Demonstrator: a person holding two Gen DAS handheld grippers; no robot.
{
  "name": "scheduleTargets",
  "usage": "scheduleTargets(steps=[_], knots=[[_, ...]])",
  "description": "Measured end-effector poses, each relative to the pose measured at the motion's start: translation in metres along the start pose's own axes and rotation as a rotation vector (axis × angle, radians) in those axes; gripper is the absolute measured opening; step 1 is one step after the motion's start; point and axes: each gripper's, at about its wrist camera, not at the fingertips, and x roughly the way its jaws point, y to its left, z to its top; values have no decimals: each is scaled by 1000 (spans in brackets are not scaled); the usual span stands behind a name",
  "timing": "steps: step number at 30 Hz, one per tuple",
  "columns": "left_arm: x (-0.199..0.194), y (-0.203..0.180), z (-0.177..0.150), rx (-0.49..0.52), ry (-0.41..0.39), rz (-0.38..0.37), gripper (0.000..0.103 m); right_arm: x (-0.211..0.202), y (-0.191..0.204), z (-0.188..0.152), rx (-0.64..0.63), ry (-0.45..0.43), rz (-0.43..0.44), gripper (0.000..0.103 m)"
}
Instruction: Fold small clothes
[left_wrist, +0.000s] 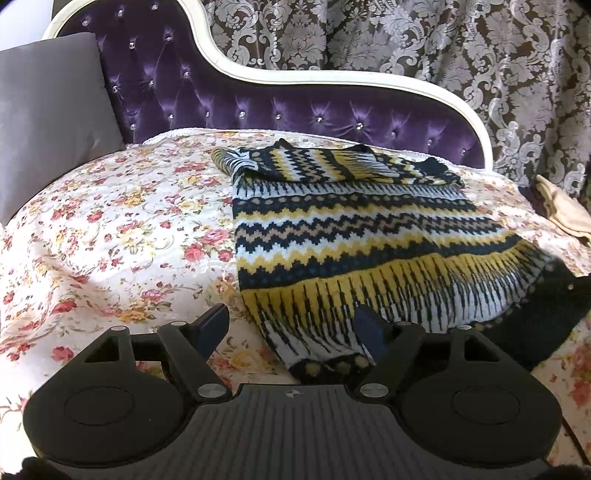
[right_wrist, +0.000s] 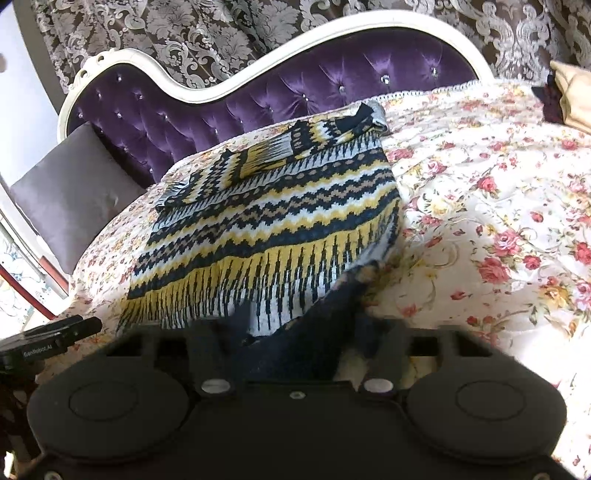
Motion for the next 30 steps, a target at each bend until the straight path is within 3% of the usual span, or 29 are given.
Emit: scheduleTargets(steps=[1,7,13,15,18,21,22,23,24,25,27,30], knots=[[1,0,1,5,1,-2,73,2,0,1,10,15,14,19],[4,-1,12,36,-1,-13,73,7,-14,25,215,11,250,16],[11,-3,28,71,-15,-26,73,19,-18,75,357,-80,433,10],[14,-3,34,79,-18,-34,74,24,-16,95,364,-119,455,10],[17,-4,37,93,-13,-48,73,32,-1,125,210,-140,399,17],[17,-5,36,105,-10,-53,74,36,15,132,40,-84,271,20],[17,-5,34,101,-6,-59,74,36,20,128,-13,-69,236,31],[17,-4,33,95,-1,-66,74,35,27,122,-79,-53,202,49],[17,-4,31,87,6,-72,74,34,35,113,-154,-43,169,59],[17,-5,30,82,12,-77,74,31,41,104,-231,-39,144,76],[16,-6,26,88,22,-79,74,27,56,84,-405,-35,93,80],[13,-8,23,97,28,-75,74,31,77,59,-676,-8,27,95]])
